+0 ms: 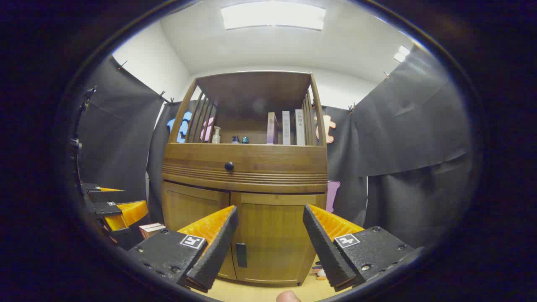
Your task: Open the right door of the double-door shoe cabinet with the right hand, and open the left door with the left hand.
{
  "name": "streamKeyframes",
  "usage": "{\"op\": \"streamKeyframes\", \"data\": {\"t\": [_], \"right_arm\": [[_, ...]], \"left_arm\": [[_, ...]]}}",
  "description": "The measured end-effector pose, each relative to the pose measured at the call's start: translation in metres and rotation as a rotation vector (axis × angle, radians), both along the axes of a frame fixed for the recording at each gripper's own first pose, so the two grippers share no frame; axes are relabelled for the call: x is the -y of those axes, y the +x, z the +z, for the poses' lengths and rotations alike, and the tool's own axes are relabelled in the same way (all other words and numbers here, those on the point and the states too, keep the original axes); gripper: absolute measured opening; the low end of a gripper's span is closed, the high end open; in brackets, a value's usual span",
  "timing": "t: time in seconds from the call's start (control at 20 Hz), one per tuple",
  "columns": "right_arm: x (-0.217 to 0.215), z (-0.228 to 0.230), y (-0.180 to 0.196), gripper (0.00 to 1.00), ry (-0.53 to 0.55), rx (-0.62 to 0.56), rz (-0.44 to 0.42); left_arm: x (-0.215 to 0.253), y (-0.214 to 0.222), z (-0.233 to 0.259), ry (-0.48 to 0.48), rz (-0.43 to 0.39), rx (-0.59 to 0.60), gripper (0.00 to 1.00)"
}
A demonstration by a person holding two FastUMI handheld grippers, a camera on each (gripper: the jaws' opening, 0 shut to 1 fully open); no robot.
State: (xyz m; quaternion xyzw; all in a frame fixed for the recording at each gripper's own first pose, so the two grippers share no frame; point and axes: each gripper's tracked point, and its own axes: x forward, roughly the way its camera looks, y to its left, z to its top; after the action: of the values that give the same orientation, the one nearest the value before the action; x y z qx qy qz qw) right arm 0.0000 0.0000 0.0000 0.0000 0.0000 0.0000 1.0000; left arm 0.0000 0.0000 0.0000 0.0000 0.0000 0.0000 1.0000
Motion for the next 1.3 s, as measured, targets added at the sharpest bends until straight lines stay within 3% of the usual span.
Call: {"op": "streamKeyframes", "data": {"t": [0.1,0.15,0.2,0.25,0.3,0.35,0.6,0.65,0.95,1.3], "right_arm": [[-0.002,0.003,0.001,0.97,-0.005,0.009,0.014],[-0.003,-0.002,0.003,0.97,-0.007,-0.001,0.02],[-0.006,-0.006,0.003,0.97,0.009,-0.015,0.031],[-0.008,-0.01,0.006,0.97,0.029,-0.026,0.043],[-0.008,-0.014,0.008,0.96,0.048,-0.038,0.048],[-0.01,-0.019,0.008,0.97,0.058,-0.051,0.053],[-0.009,-0.031,0.004,0.98,0.05,-0.075,0.058],[-0.009,-0.034,0.002,0.96,0.047,-0.085,0.064],[-0.018,-0.042,0.008,0.97,0.047,-0.11,0.078],[-0.034,-0.066,0.014,0.96,0.045,-0.139,0.107]], "left_arm": [[0.001,-0.001,-0.003,-0.018,0.013,-0.007,0.95],[0.004,-0.002,-0.004,-0.024,0.008,-0.013,1.0],[0.006,-0.001,-0.005,-0.026,0.003,-0.015,0.95],[0.005,0.0,-0.003,-0.026,0.006,-0.01,1.0],[0.002,0.001,-0.001,-0.029,0.013,-0.002,0.96],[0.0,0.004,0.002,-0.035,0.011,0.006,1.0],[-0.001,0.009,-0.006,-0.124,0.012,0.018,1.0],[-0.001,0.008,-0.007,-0.12,0.016,0.016,0.94],[0.005,0.007,-0.014,-0.059,-0.003,0.01,0.94],[0.03,0.007,-0.034,-0.118,-0.051,-0.029,0.94]]}}
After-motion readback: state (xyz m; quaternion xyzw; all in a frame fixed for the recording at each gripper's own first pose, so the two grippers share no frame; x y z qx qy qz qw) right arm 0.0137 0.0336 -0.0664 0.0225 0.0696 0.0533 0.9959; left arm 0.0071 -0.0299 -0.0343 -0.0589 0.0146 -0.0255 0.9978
